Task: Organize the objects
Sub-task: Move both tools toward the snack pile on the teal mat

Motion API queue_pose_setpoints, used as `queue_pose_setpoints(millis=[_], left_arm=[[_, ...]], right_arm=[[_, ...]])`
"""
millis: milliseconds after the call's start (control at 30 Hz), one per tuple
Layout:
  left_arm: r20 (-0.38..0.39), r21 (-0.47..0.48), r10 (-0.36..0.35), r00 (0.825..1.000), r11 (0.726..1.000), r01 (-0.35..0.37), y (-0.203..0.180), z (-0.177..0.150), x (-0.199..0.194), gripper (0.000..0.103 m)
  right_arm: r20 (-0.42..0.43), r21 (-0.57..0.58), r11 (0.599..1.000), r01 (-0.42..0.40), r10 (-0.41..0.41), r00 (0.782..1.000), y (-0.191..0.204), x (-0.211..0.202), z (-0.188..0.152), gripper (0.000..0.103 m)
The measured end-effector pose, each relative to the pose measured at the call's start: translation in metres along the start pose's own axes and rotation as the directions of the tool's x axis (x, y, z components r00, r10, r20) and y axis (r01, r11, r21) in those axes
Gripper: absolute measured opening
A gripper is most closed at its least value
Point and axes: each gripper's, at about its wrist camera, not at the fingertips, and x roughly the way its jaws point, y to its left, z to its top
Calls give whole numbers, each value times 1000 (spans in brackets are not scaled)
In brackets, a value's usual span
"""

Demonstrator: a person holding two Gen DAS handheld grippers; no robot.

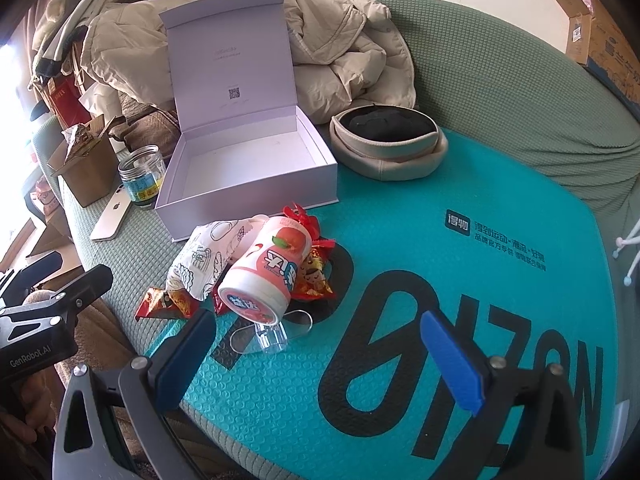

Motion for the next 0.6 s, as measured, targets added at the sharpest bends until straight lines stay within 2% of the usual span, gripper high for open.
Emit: queue_pose_setpoints(millis=[600], left_arm=[[-11, -2, 1, 1000, 1000, -1, 1, 0, 2, 103]], right_arm=[[-4, -22, 1000, 8, -8, 1000, 4, 2, 2, 103]])
